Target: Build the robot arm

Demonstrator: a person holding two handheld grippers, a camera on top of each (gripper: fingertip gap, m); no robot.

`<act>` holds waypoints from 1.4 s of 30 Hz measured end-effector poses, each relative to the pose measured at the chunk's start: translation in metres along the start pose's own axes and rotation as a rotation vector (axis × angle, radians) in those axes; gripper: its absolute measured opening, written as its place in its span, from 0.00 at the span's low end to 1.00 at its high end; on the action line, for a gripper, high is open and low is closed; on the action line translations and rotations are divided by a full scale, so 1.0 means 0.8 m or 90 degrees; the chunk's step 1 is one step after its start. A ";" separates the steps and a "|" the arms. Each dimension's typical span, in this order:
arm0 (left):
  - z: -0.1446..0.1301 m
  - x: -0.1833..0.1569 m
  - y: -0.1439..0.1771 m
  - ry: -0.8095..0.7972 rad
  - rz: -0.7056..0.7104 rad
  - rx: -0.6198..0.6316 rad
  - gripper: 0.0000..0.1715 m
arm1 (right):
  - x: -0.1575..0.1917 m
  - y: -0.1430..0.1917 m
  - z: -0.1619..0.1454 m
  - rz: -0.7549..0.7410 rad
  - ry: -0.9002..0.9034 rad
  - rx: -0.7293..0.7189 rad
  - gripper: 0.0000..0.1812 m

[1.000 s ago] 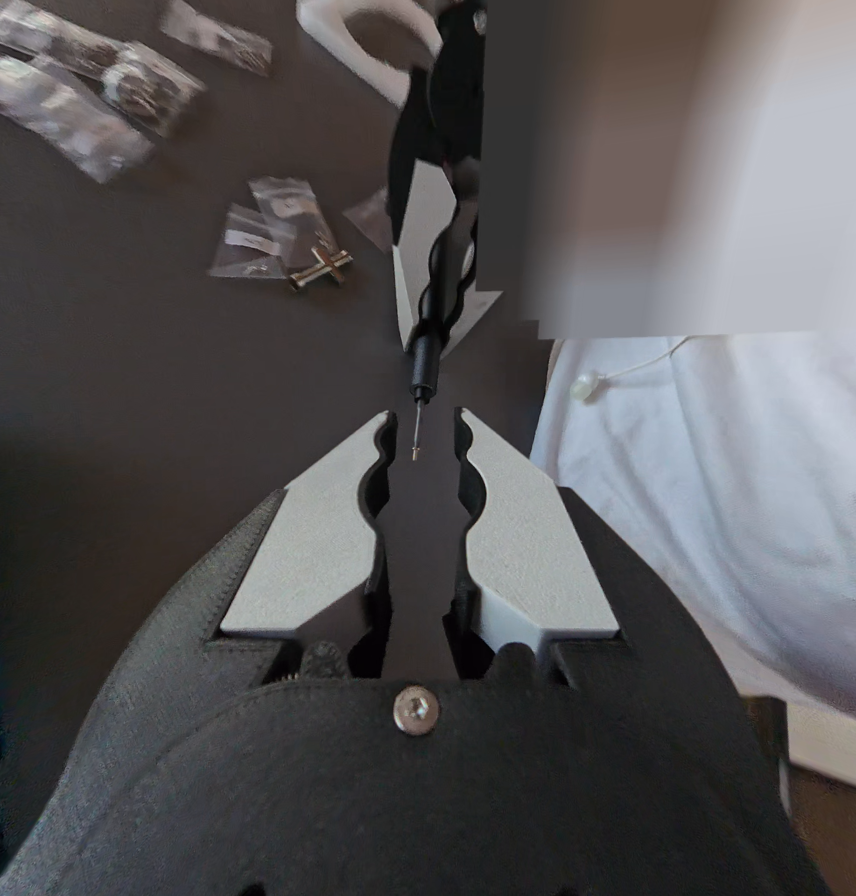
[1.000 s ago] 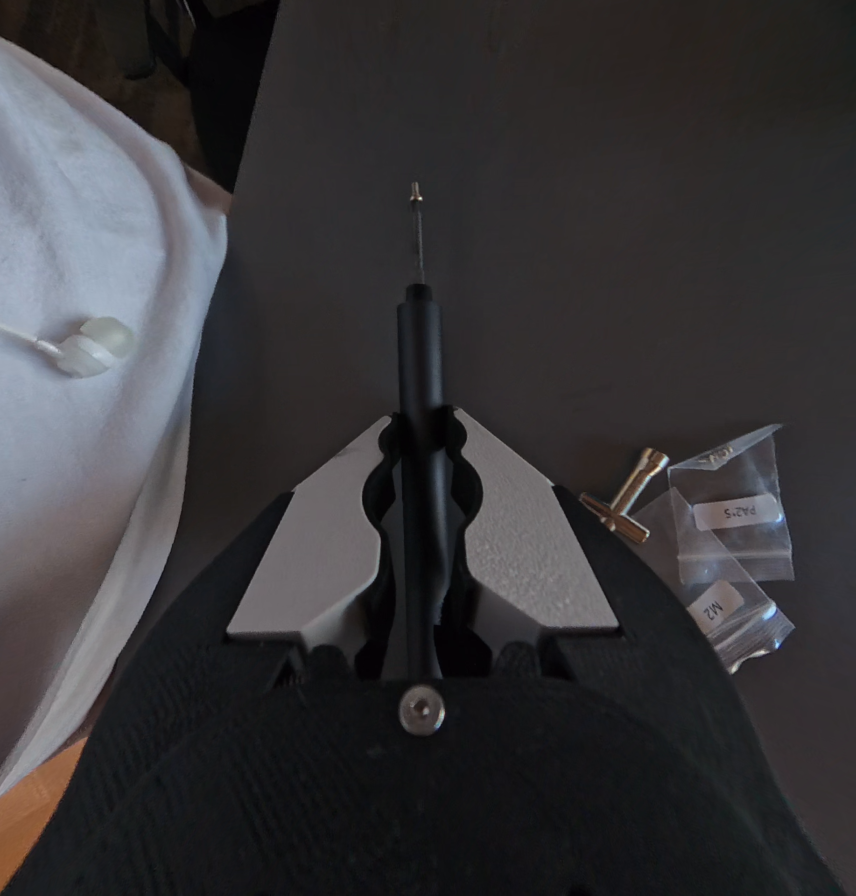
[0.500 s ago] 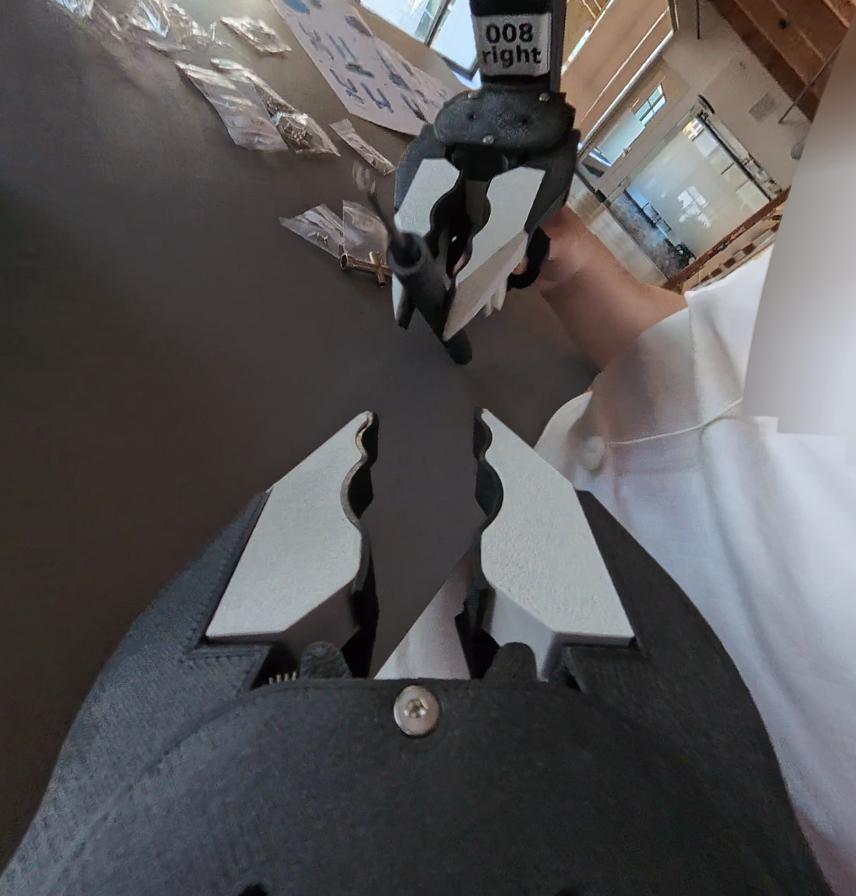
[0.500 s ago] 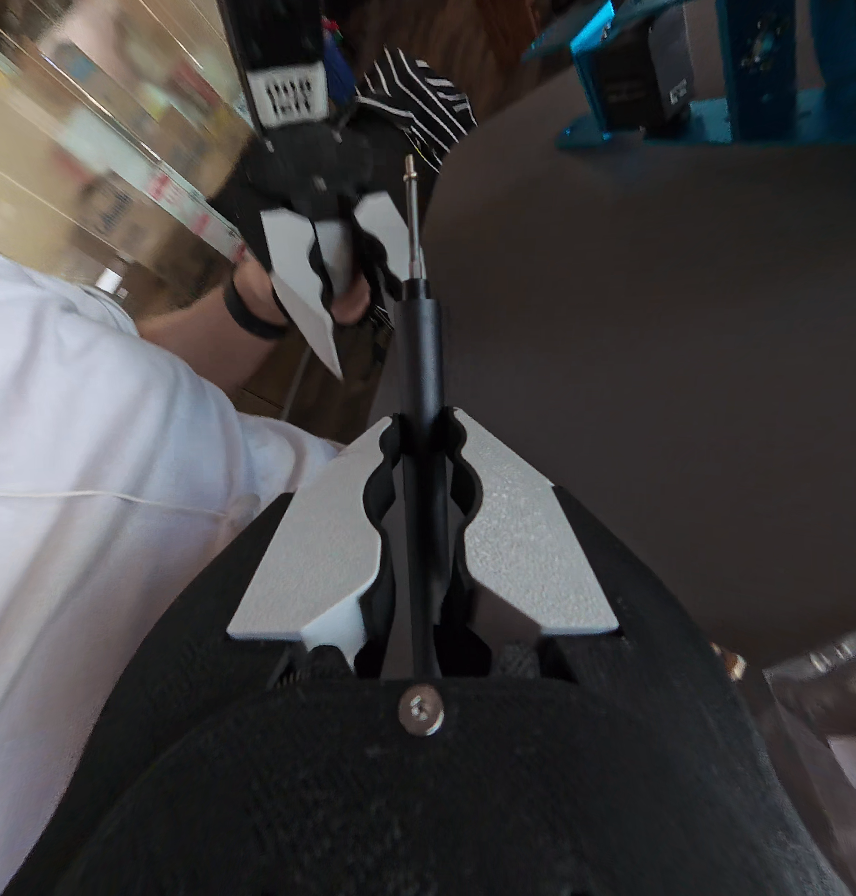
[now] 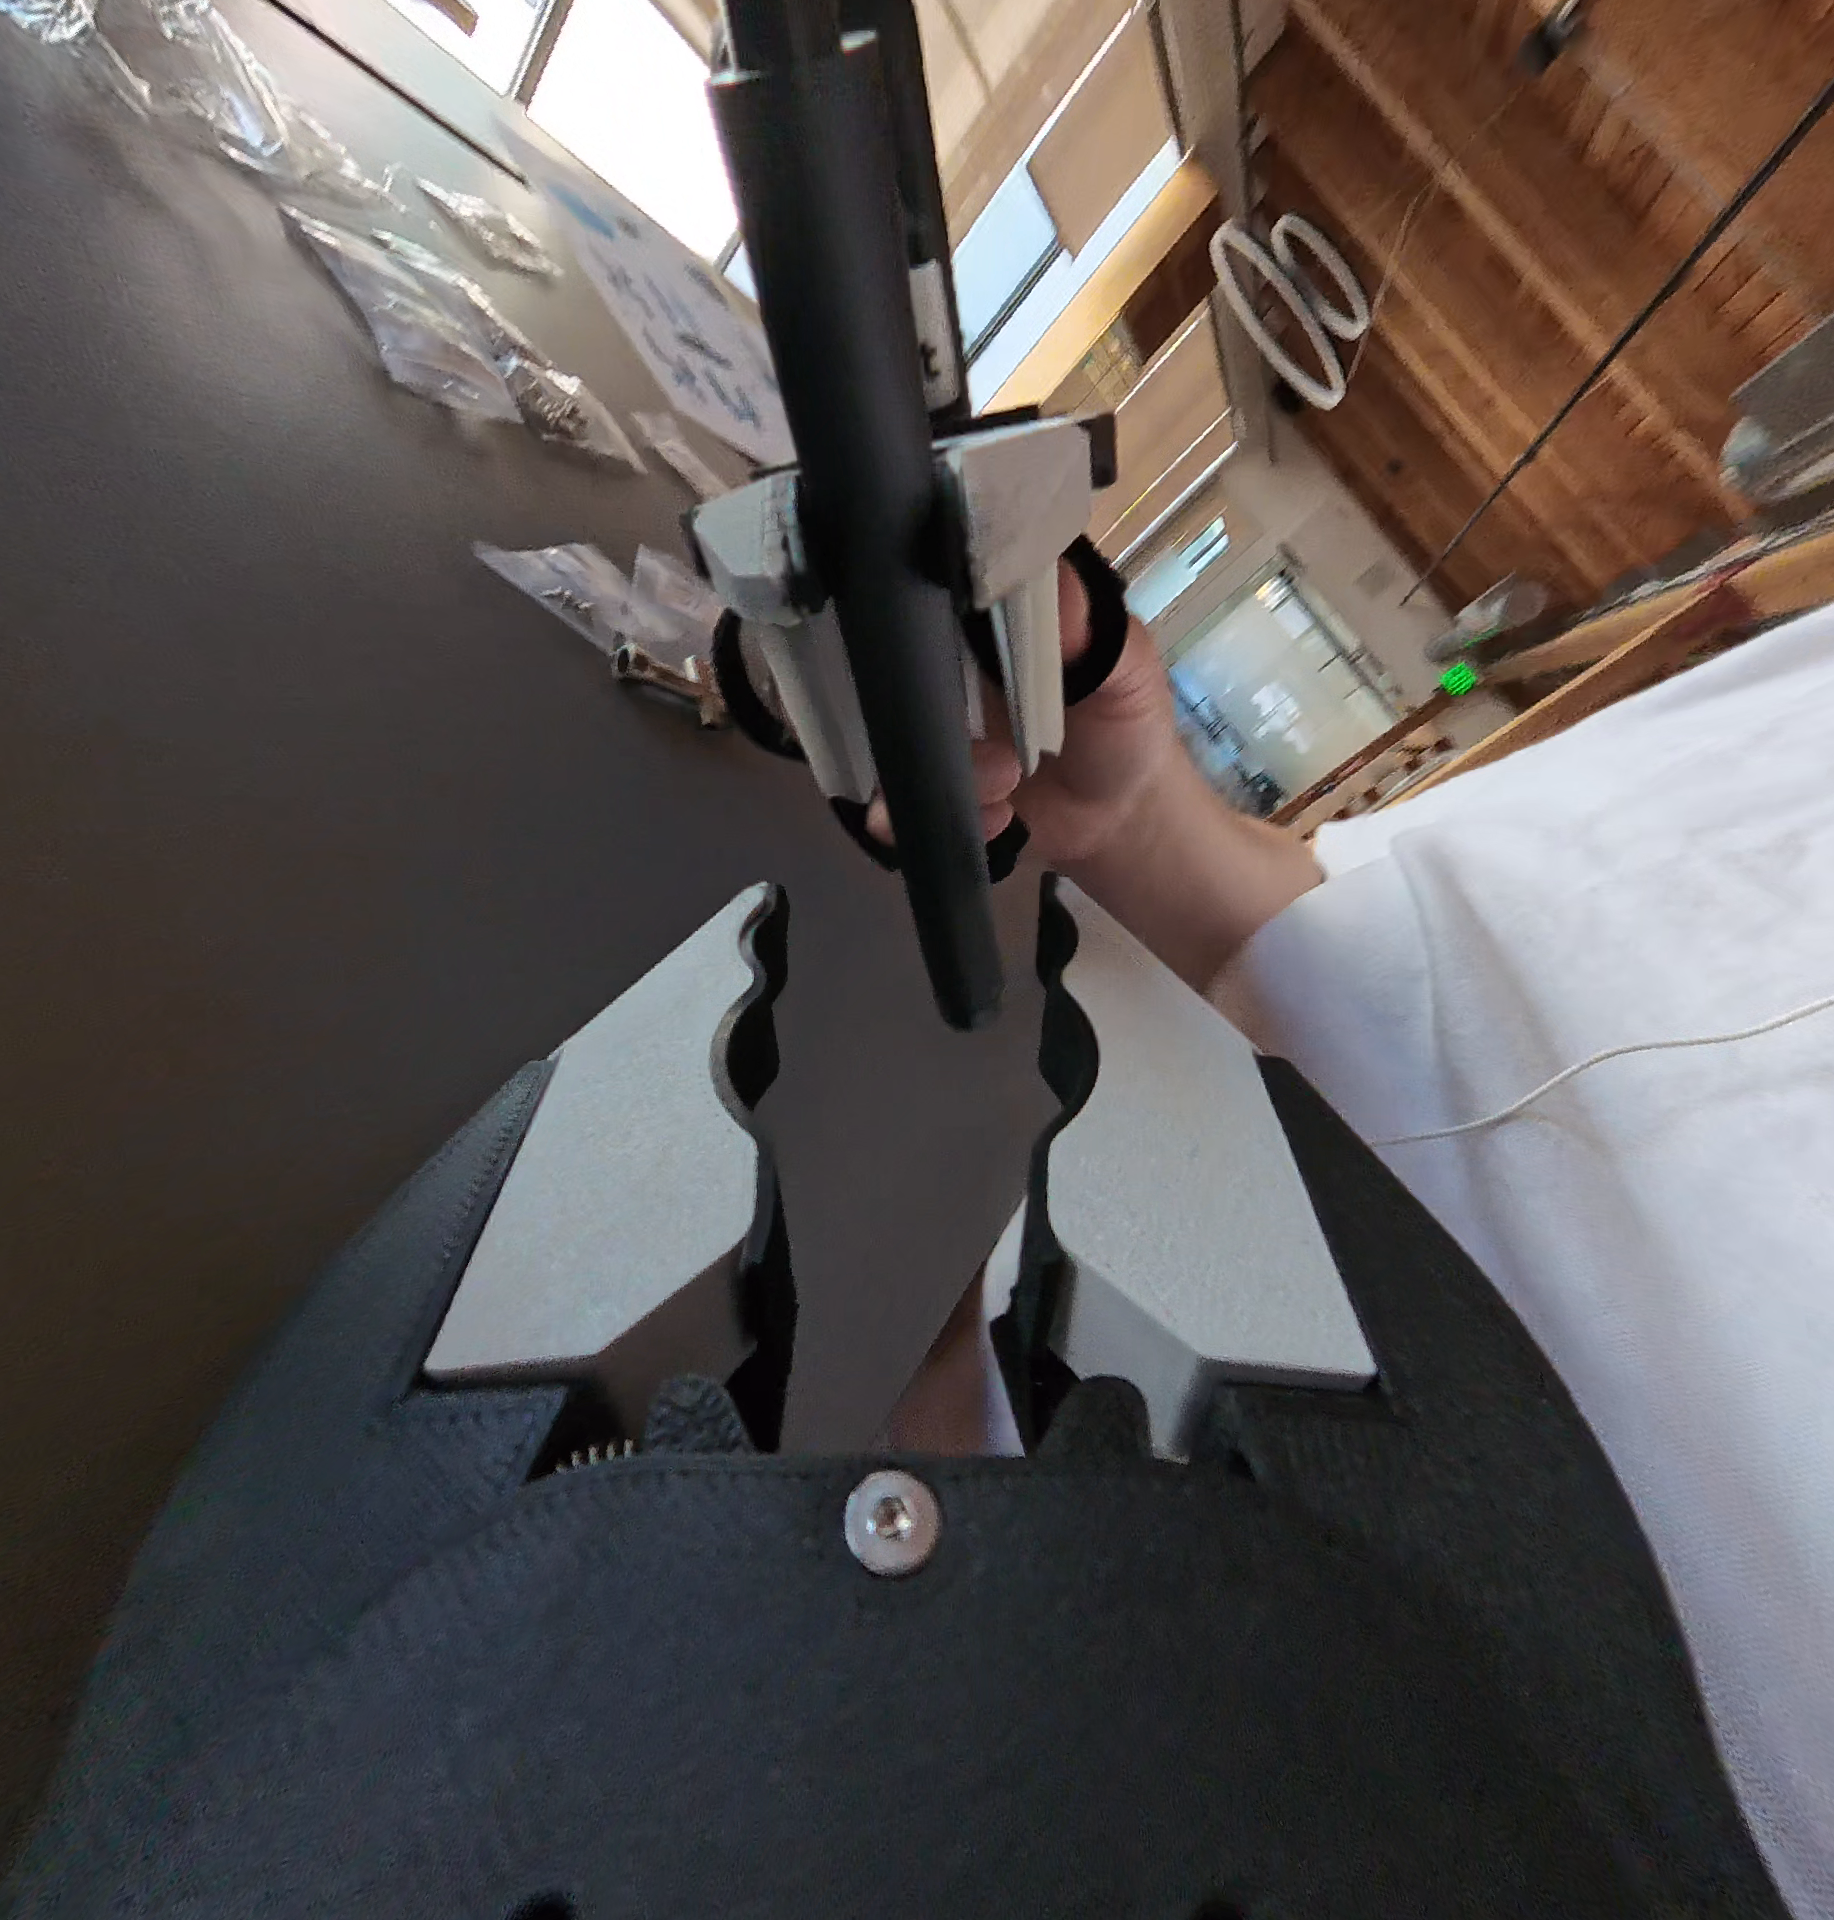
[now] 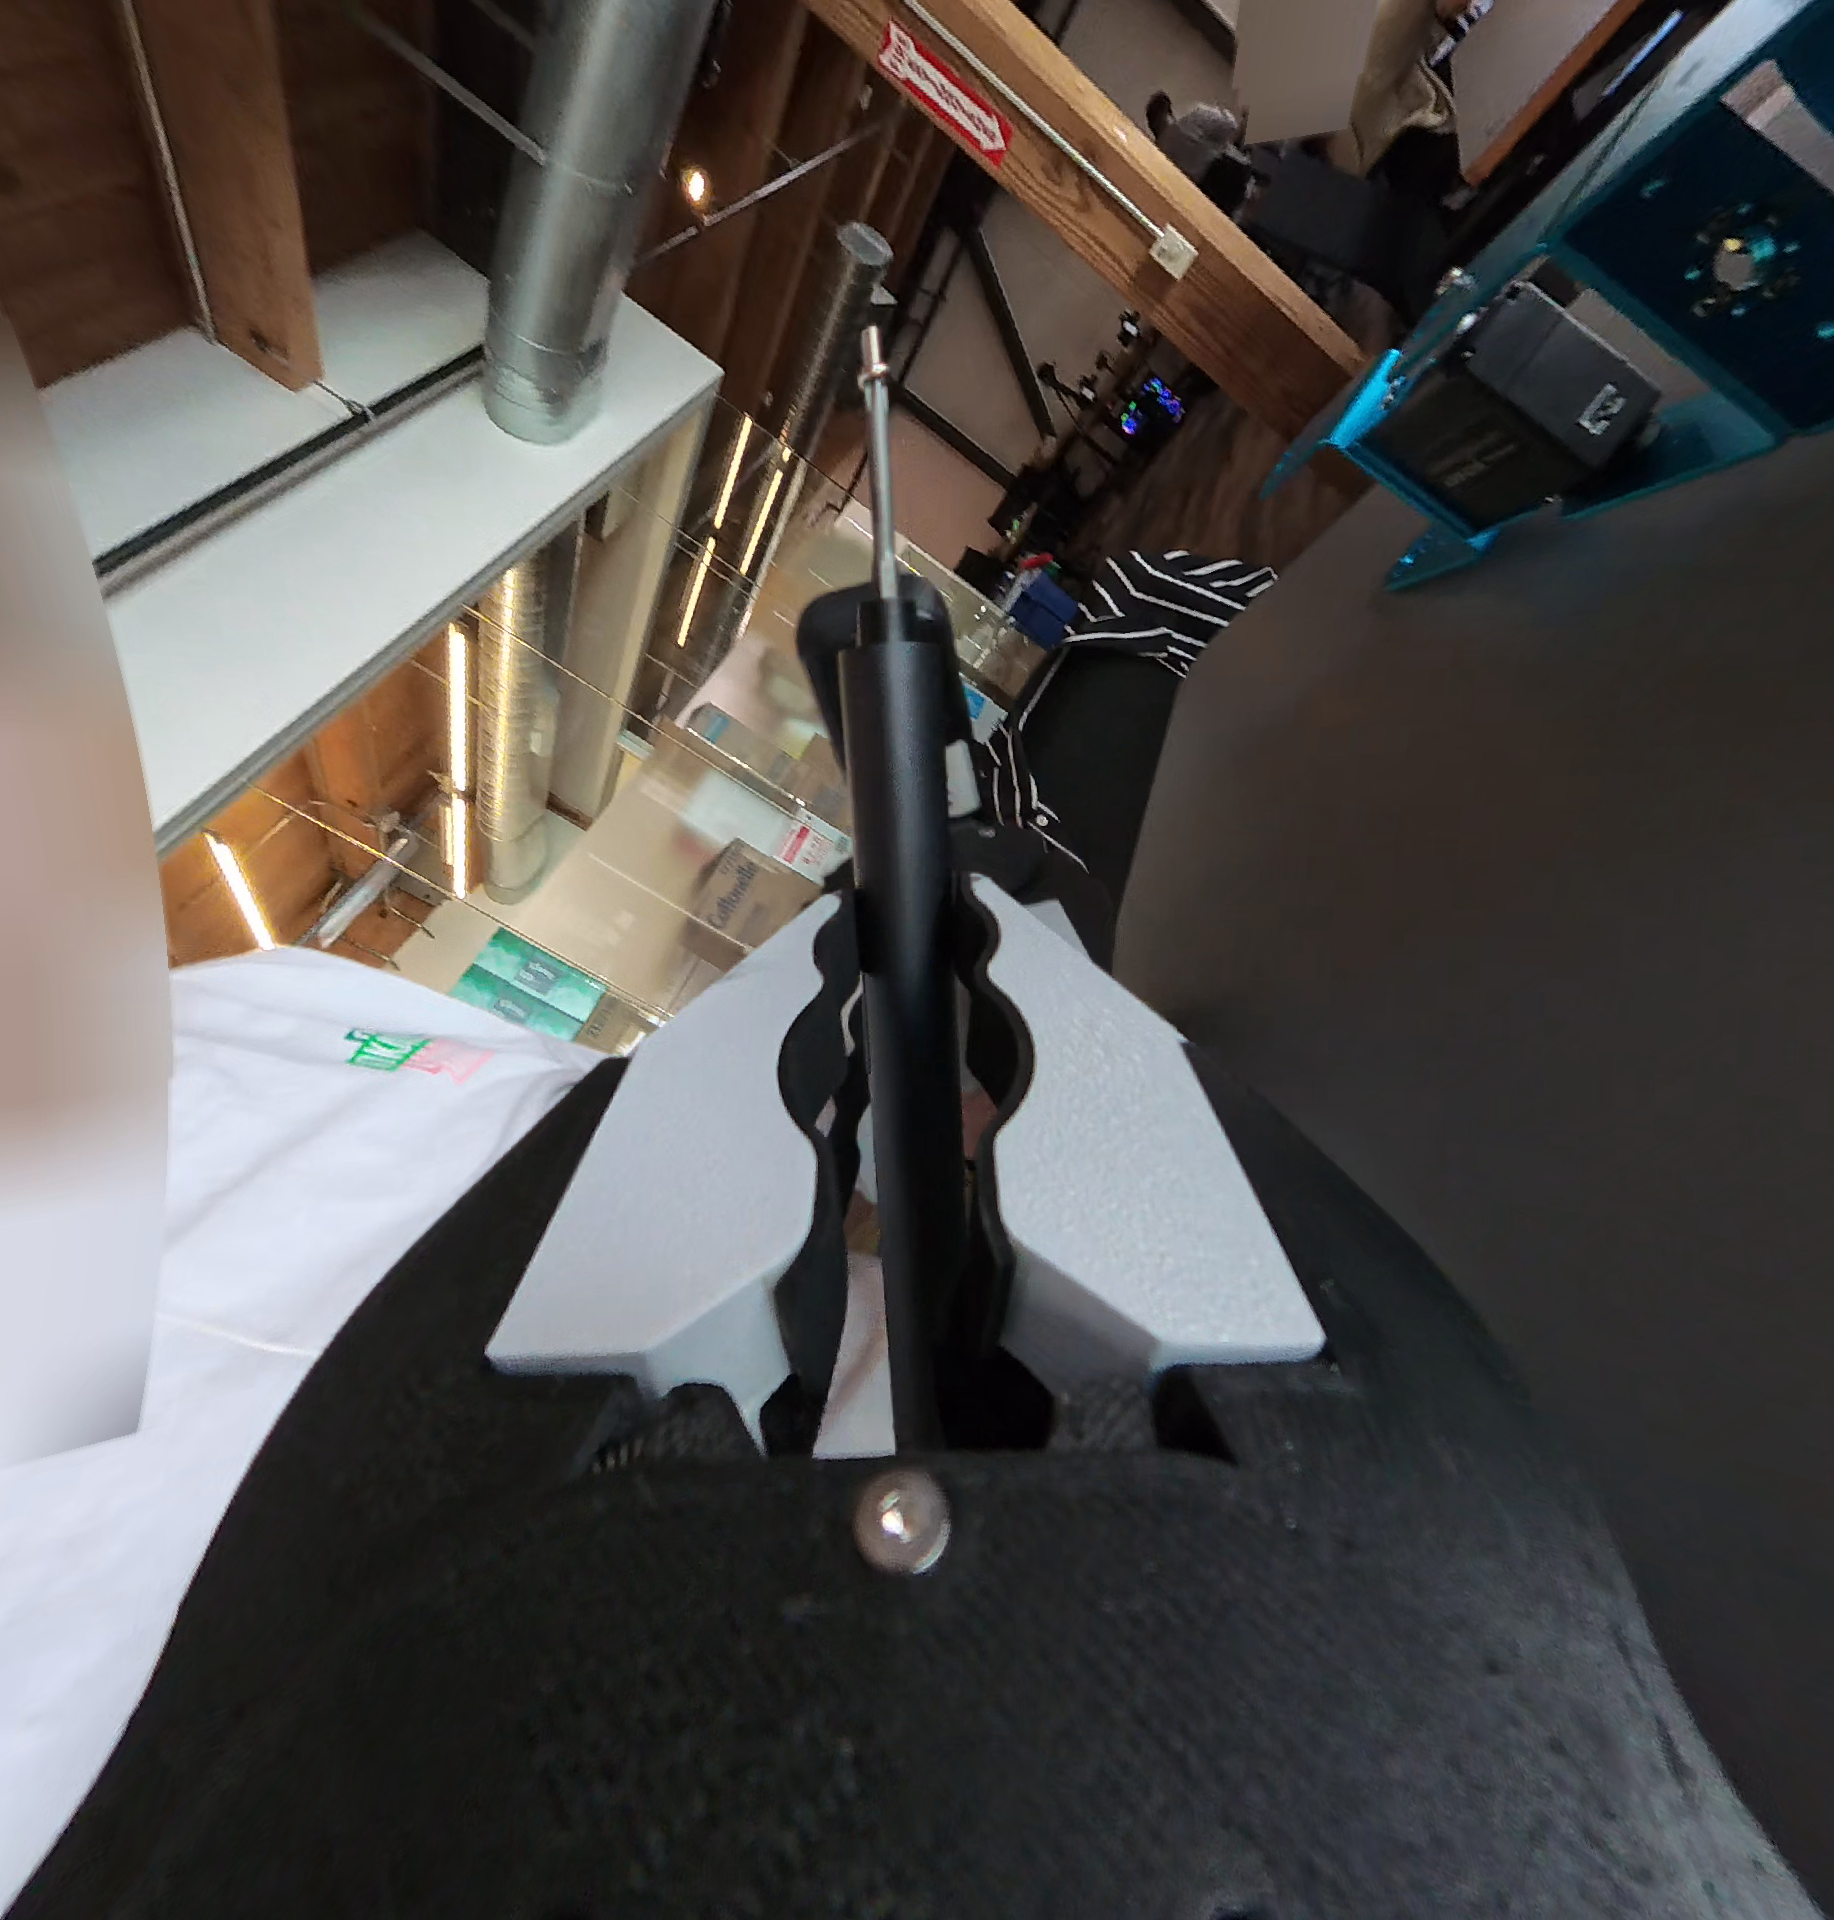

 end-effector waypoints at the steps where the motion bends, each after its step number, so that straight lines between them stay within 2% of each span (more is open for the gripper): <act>1: -0.001 -0.002 -0.002 0.018 -0.017 -0.018 0.27 | 0.002 -0.003 -0.001 0.005 -0.004 -0.007 0.09; 6: -0.003 -0.007 -0.009 0.108 -0.111 -0.078 0.24 | 0.008 -0.012 -0.002 0.020 -0.029 -0.043 0.09; 9: -0.006 -0.006 -0.010 0.144 -0.134 -0.099 0.20 | 0.005 -0.015 -0.004 0.006 -0.037 -0.052 0.10; 14: -0.015 -0.001 -0.008 0.207 -0.122 -0.121 0.14 | -0.002 -0.025 -0.015 0.003 -0.072 -0.059 0.10; 18: -0.019 0.001 -0.001 0.222 -0.109 -0.139 0.15 | -0.006 -0.030 -0.017 0.004 -0.092 -0.077 0.10; 20: -0.020 0.000 0.001 0.213 -0.105 -0.135 0.17 | -0.006 -0.032 -0.016 0.003 -0.094 -0.071 0.10; 23: -0.020 0.001 0.003 0.216 -0.111 -0.134 0.10 | -0.007 -0.034 -0.016 -0.003 -0.089 -0.077 0.09; 29: -0.019 0.005 0.006 0.230 -0.114 -0.115 0.10 | -0.012 -0.029 -0.014 -0.007 -0.091 -0.075 0.09; 34: -0.016 0.000 0.004 0.259 -0.163 -0.087 0.10 | -0.008 -0.017 -0.011 0.033 -0.105 -0.078 0.09; 42: -0.016 0.000 -0.014 0.290 -0.186 -0.022 0.10 | -0.011 0.005 -0.002 0.044 -0.124 -0.110 0.15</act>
Point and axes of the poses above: each gripper's, where its closed fingertips meet, y back along the fingers, z out of its top, x = y × z across the jaws, the point moved 10 cm from there along y, back along the fingers, and after that the axes turned 11 degrees about -x, right-handed, at the moved point
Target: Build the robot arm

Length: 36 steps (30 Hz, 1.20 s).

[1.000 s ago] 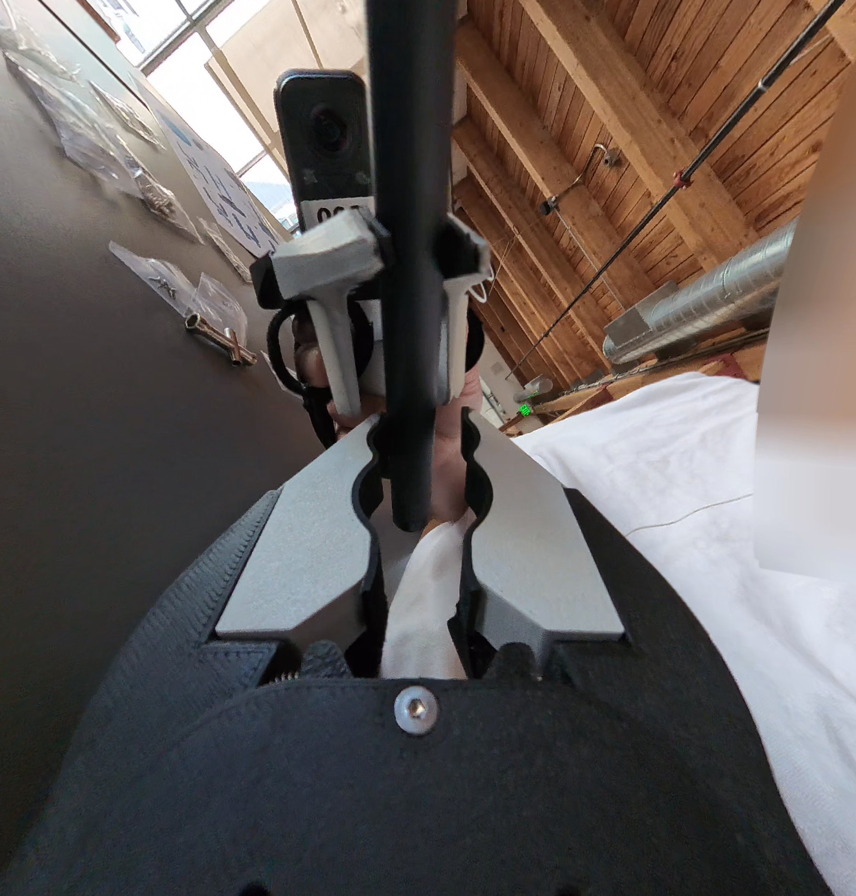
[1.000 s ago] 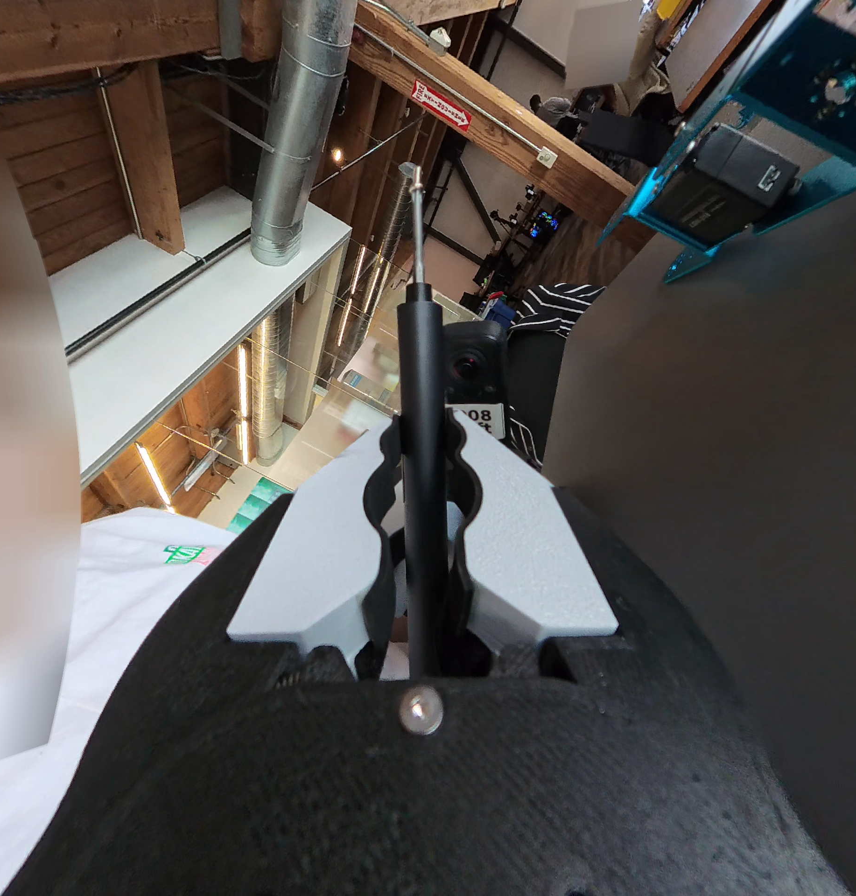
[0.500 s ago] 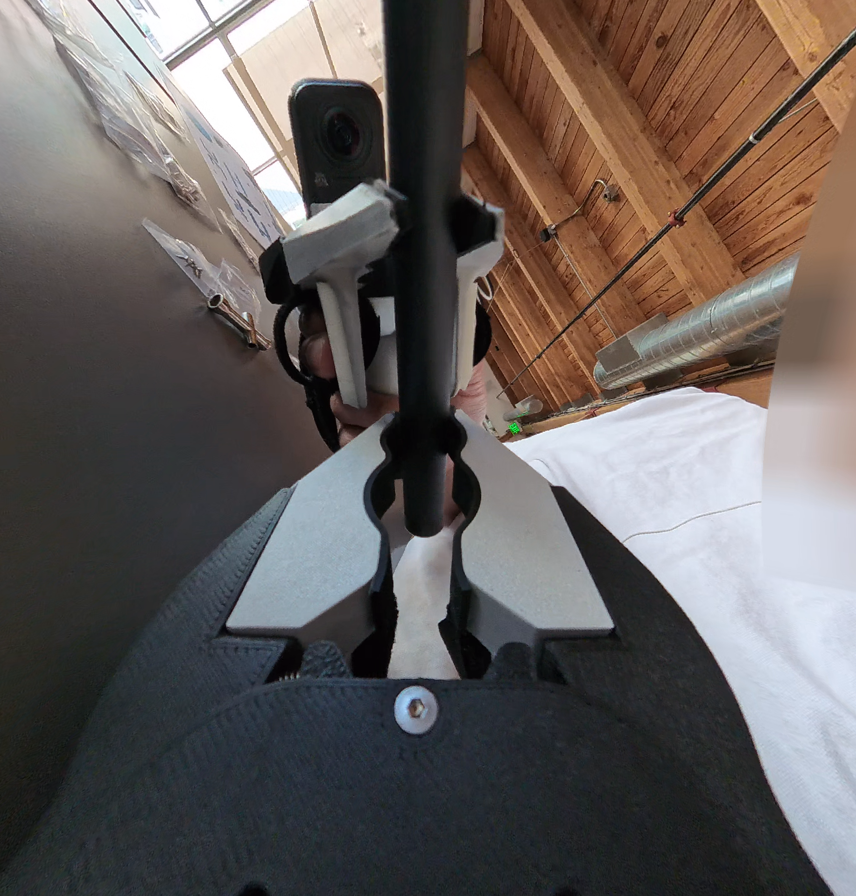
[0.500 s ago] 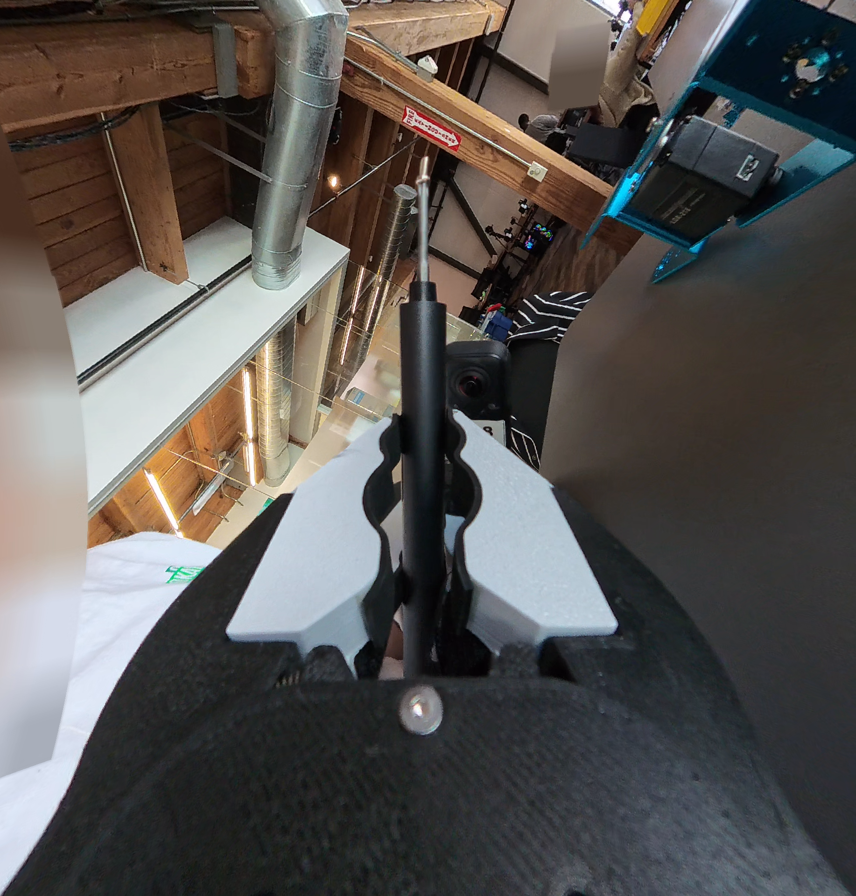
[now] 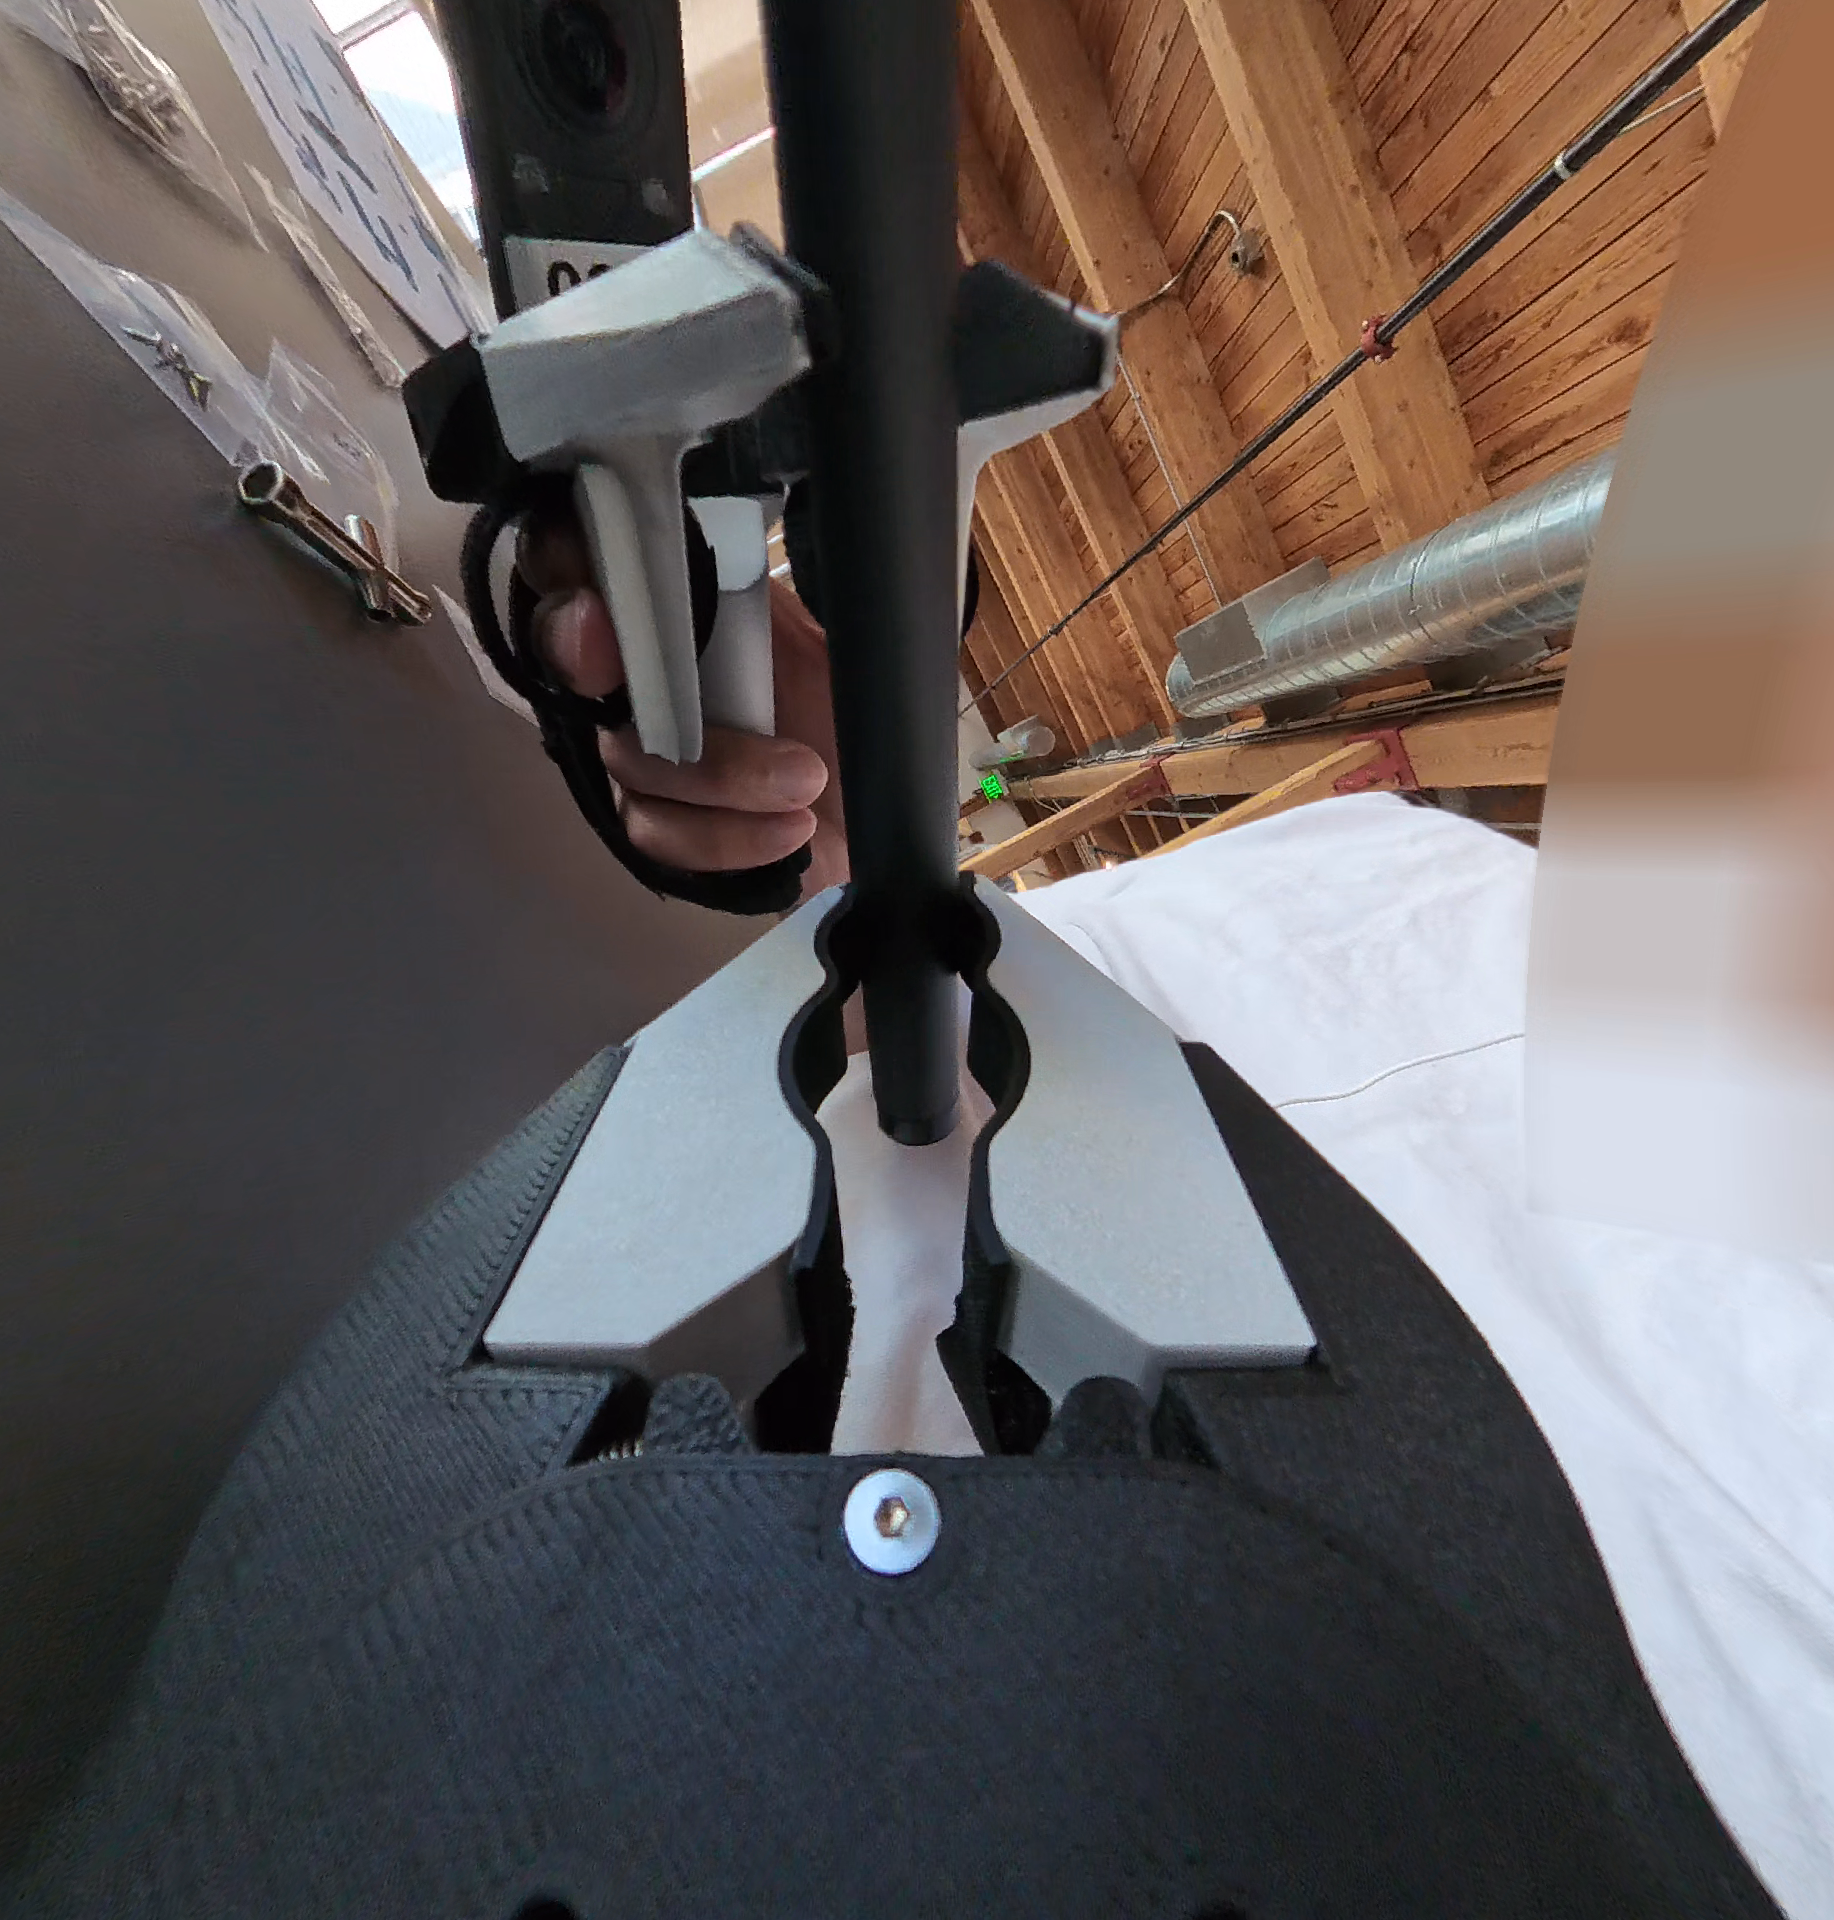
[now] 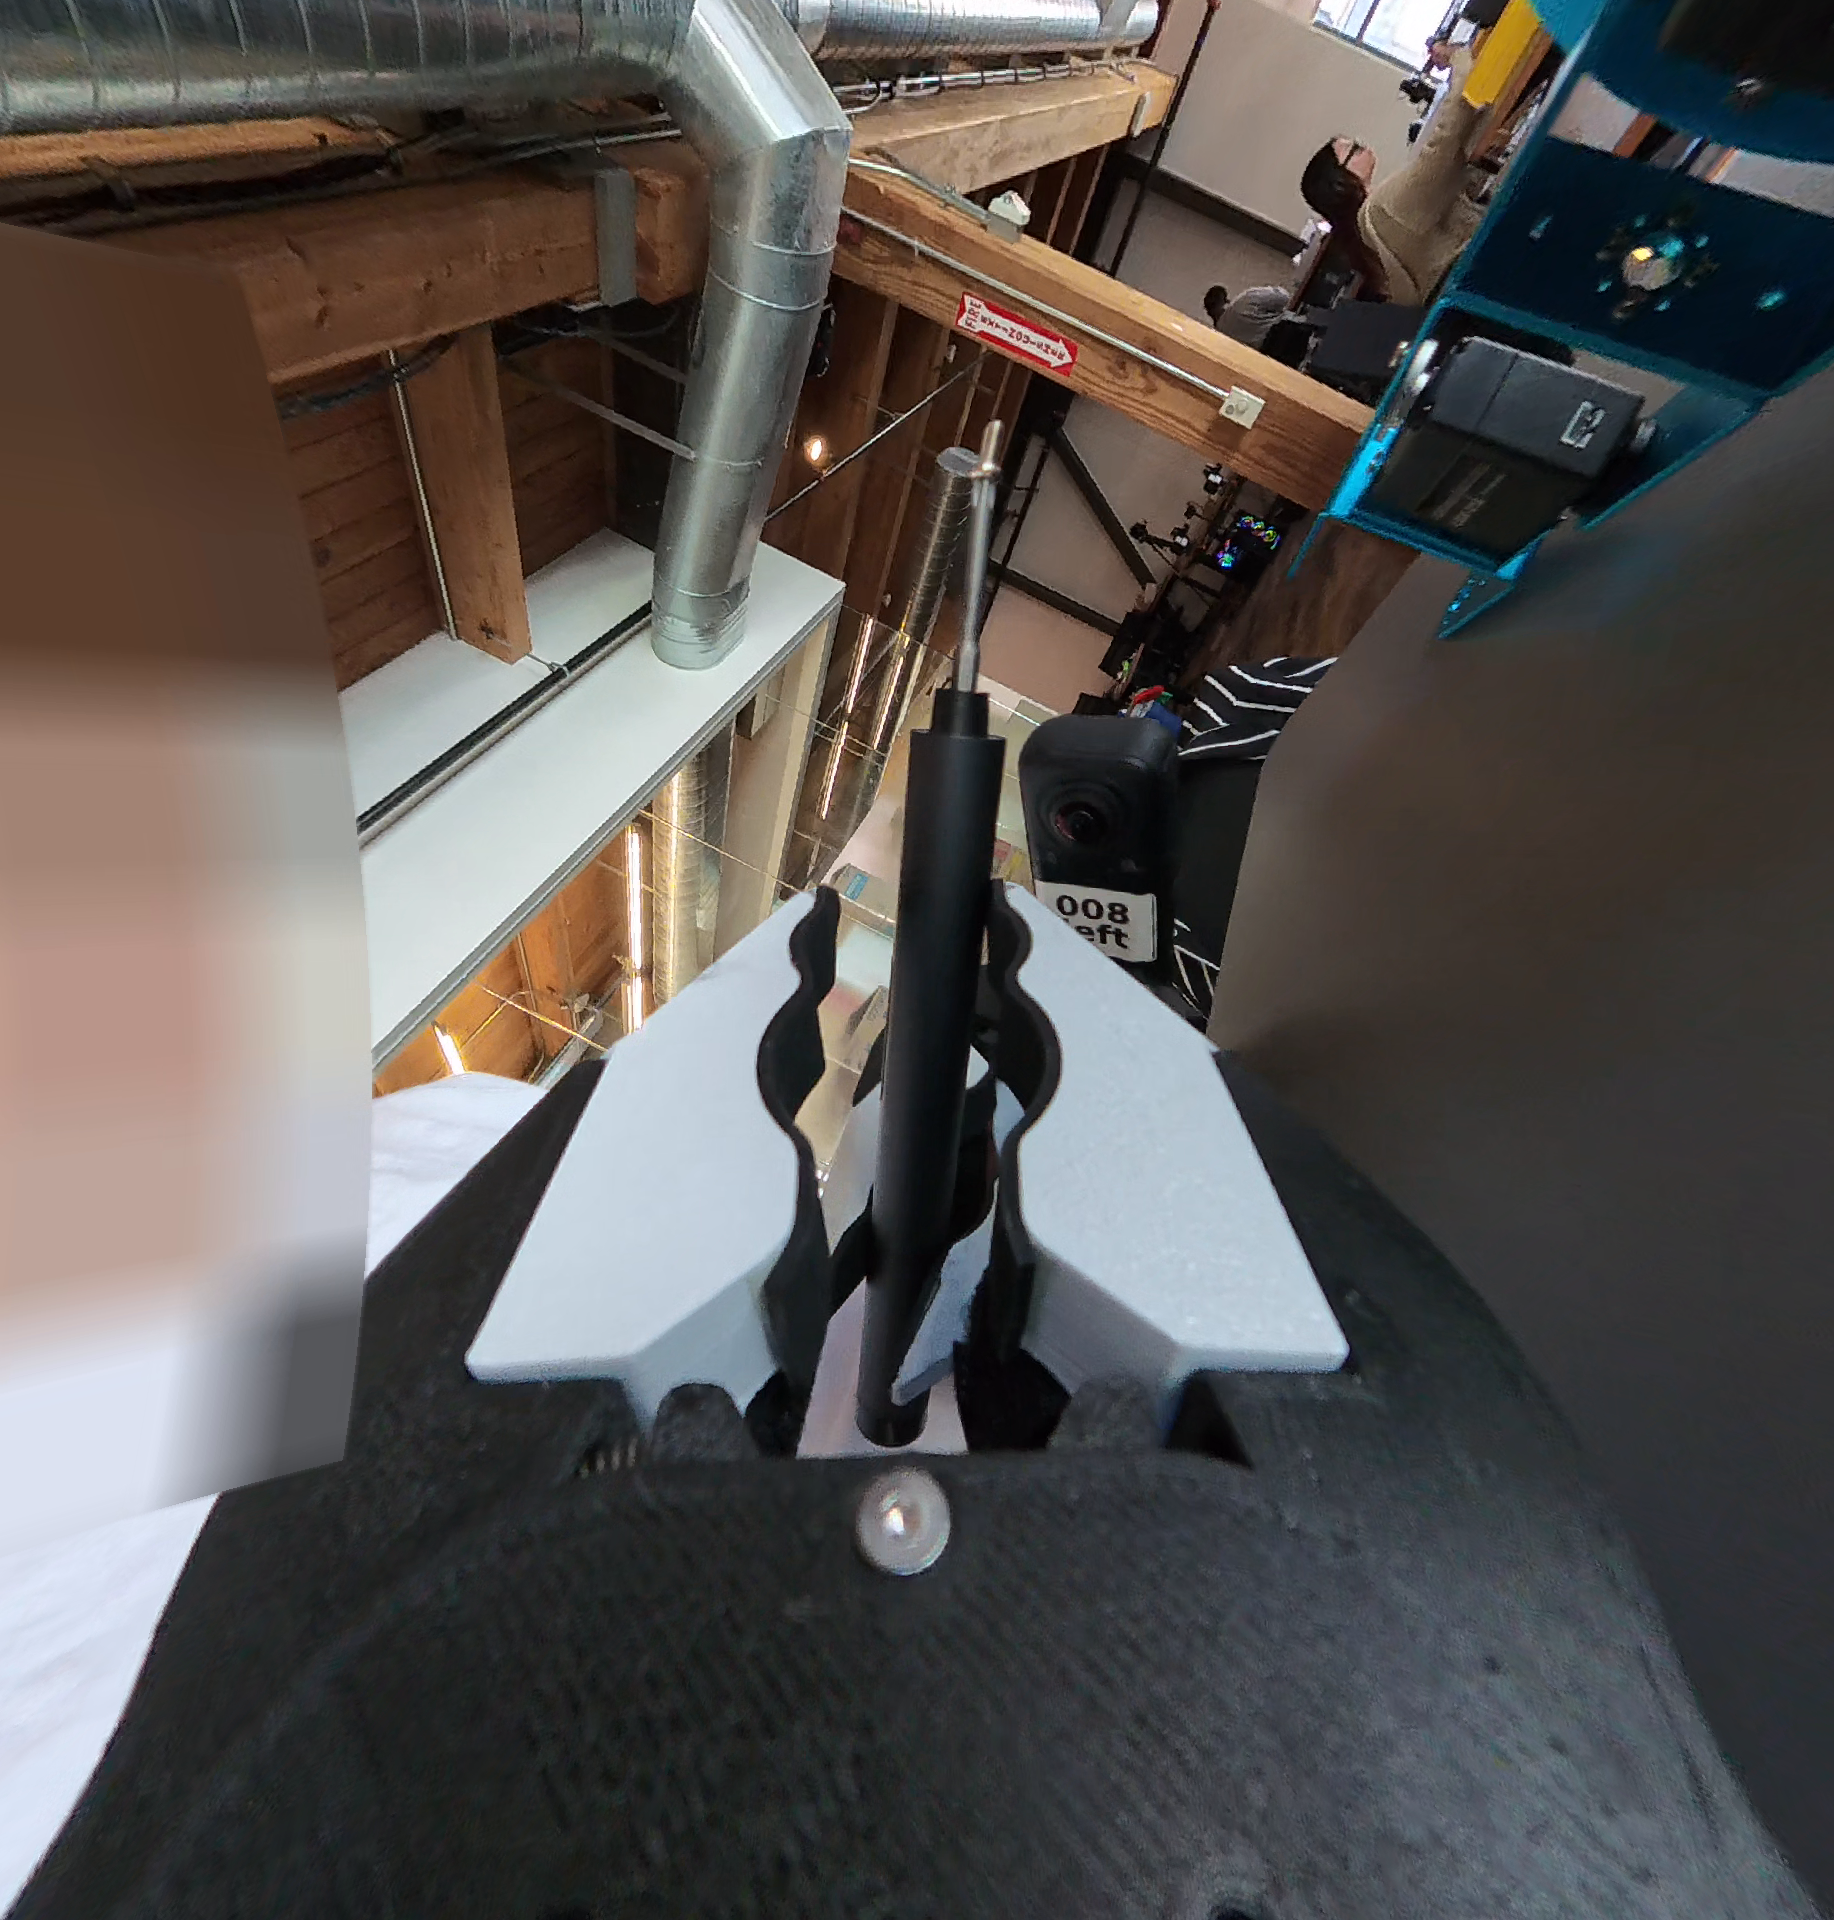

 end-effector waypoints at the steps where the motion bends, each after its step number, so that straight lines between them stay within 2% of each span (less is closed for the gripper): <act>1: 0.001 0.001 -0.002 -0.002 0.005 0.008 0.10 | 0.000 0.002 0.001 -0.001 -0.002 -0.003 0.15; 7: 0.003 -0.001 -0.007 -0.014 0.015 0.034 0.10 | -0.004 0.014 0.005 -0.006 -0.019 -0.029 0.16; 14: -0.002 0.001 -0.004 -0.032 0.071 0.049 0.10 | -0.008 0.016 0.005 -0.021 -0.016 -0.019 0.18; 20: -0.002 0.002 0.012 0.000 0.121 0.075 0.10 | -0.026 -0.010 -0.008 -0.047 -0.036 0.040 0.20; 23: 0.006 -0.001 0.020 0.004 0.149 0.116 0.10 | -0.026 -0.024 -0.008 -0.071 -0.016 0.073 0.22; 29: 0.012 -0.006 0.020 0.005 0.147 0.180 0.10 | -0.031 -0.043 -0.010 -0.087 -0.033 0.124 0.23; 36: 0.005 -0.001 0.027 0.034 0.131 0.204 0.10 | -0.042 -0.054 -0.026 -0.080 -0.082 0.162 0.15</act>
Point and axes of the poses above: each gripper's, where its closed fingertips meet, y back along the fingers, z out of its top, x = y × z across the jaws, the point moved 10 cm from there along y, back along the fingers, and after that the axes turned 11 degrees about -x, right-handed, at the moved point
